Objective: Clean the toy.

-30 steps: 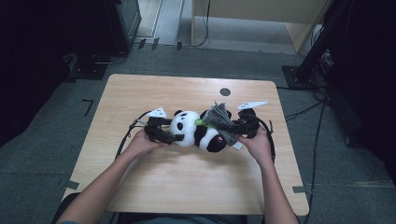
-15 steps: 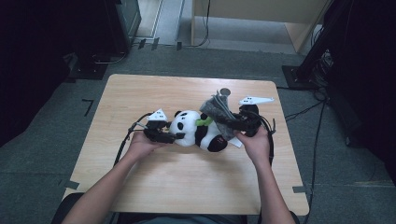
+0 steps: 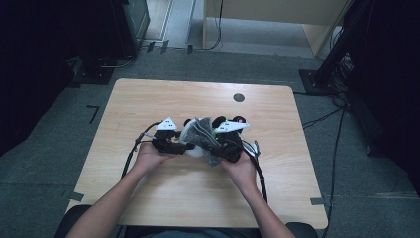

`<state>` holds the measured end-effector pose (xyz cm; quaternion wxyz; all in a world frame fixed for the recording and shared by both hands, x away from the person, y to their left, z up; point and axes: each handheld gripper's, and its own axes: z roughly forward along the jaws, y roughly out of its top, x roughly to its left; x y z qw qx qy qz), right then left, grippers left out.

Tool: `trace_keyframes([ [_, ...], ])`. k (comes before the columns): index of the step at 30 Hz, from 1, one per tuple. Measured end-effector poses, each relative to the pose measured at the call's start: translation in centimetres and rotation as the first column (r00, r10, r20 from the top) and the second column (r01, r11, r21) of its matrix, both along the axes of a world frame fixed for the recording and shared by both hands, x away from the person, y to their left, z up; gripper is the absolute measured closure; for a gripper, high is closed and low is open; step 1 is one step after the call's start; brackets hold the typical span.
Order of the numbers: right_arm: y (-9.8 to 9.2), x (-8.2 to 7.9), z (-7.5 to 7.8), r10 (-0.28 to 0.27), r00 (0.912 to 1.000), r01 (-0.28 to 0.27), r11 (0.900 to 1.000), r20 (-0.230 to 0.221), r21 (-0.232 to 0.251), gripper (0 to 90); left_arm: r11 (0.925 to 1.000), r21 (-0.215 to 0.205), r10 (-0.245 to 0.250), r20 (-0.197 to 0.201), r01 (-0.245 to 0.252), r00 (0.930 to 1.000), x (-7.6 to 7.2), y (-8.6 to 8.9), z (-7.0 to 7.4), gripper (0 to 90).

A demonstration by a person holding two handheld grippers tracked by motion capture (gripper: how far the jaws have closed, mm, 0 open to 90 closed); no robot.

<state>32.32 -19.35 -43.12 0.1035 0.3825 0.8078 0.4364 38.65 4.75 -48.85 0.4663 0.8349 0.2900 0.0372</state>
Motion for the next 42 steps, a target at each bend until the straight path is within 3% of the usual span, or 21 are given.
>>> trace_keyframes([
  [3,0.3,-0.9,-0.4,0.008,0.9999,-0.007,0.997,0.014,-0.079,73.3,1.0000,0.001,0.009,-0.010,-0.009,0.9999,0.0,0.0,0.0,33.1],
  [6,0.9,-1.6,-0.9,-0.011,0.9998,0.008,0.985,-0.016,-0.173,73.7,0.9995,-0.016,0.027,-0.047,-0.027,0.9985,0.2,0.2,0.0,33.6],
  [7,0.8,-1.6,-1.3,-0.015,0.9996,0.010,0.980,-0.024,-0.197,73.9,0.9996,-0.018,0.022,-0.042,-0.023,0.9989,0.2,0.2,-0.1,33.8],
  [11,0.2,-1.9,-2.0,0.008,0.9995,-0.014,0.980,-0.032,-0.197,74.1,0.9999,0.003,0.010,-0.013,-0.010,0.9999,-0.1,0.1,0.0,34.3],
  [18,-0.5,-3.0,-2.5,0.103,0.9947,-0.095,0.940,0.005,-0.328,73.6,0.9996,0.027,-0.006,0.015,0.006,0.9999,-0.4,-0.1,0.0,35.3],
  [21,-1.1,-3.6,-2.2,0.122,0.9921,-0.103,0.927,0.029,-0.360,73.1,0.9996,0.029,-0.009,0.017,0.008,0.9998,-0.4,-0.1,0.0,35.9],
  [24,-1.8,-3.9,-1.7,0.133,0.9896,-0.103,0.922,0.055,-0.374,72.6,0.9995,0.032,-0.008,0.021,0.007,0.9997,-0.5,-0.1,0.0,36.2],
  [31,-5.1,-4.3,0.1,0.049,0.9965,-0.029,0.962,0.067,-0.272,73.3,0.9997,0.024,-0.001,0.002,0.001,1.0000,-0.4,-0.1,0.0,36.6],
  [37,-8.0,-4.4,1.5,-0.034,0.9956,0.050,0.981,0.087,-0.186,73.5,0.9998,0.020,0.006,-0.010,-0.006,0.9999,-0.3,-0.2,0.0,36.8],
  [42,-9.5,-4.3,2.3,-0.101,0.9922,0.107,0.990,0.073,-0.089,73.5,0.9998,0.009,0.016,-0.022,-0.016,0.9996,-0.3,-0.2,0.0,36.7],
])
